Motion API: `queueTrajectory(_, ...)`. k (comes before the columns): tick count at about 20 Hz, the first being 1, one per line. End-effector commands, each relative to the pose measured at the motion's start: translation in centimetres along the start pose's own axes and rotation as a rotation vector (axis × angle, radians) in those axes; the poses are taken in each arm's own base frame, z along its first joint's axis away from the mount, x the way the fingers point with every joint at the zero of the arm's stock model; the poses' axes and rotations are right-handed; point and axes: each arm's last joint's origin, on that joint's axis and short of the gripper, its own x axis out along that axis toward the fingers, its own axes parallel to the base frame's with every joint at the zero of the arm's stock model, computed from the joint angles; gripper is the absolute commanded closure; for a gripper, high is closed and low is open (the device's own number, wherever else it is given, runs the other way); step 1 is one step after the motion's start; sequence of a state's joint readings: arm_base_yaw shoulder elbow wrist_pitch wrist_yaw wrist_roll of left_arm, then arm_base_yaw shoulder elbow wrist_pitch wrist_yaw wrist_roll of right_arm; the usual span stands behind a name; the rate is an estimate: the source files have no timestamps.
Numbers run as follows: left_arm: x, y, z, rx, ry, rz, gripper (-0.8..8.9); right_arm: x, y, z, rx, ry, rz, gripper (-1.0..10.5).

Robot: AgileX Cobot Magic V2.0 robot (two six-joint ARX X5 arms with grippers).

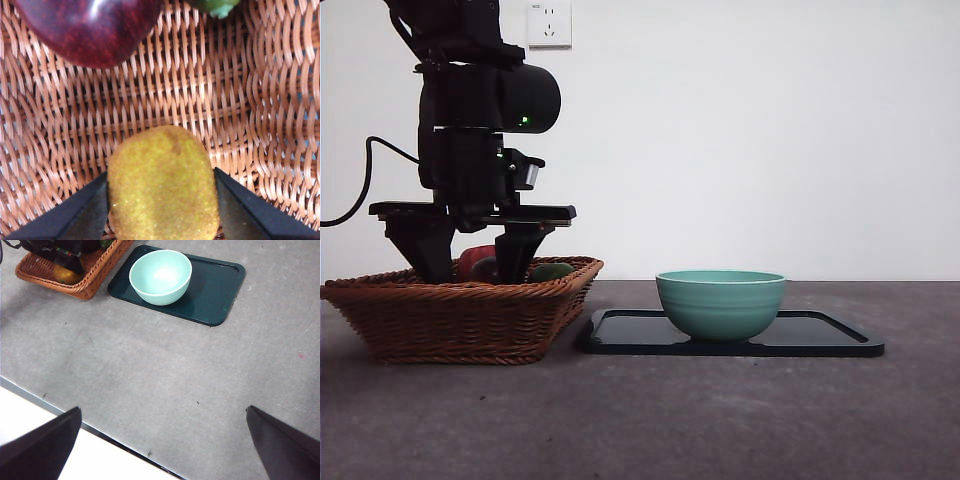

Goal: Pick up the wifruite, put it on the bowl, pick up the plate, put it on desk

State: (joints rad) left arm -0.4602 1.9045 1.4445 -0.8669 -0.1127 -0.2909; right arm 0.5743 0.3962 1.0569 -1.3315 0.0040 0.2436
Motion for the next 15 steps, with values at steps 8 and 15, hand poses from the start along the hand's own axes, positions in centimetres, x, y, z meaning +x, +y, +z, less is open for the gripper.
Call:
queueTrajectory(8, -4.2, 0.2, 0.6, -0.012, -0.134, -0.046, 2.81, -0.1, 0.0, 0.2, 0.008, -0.004, 0.002, 3.9)
queueTrajectory(15, -15.7, 2.4, -3.4, 0.01, -0.371, -0.119, 1.83, -0.1, 0.0, 0.2, 0.008, -0.004, 0.002, 3.9)
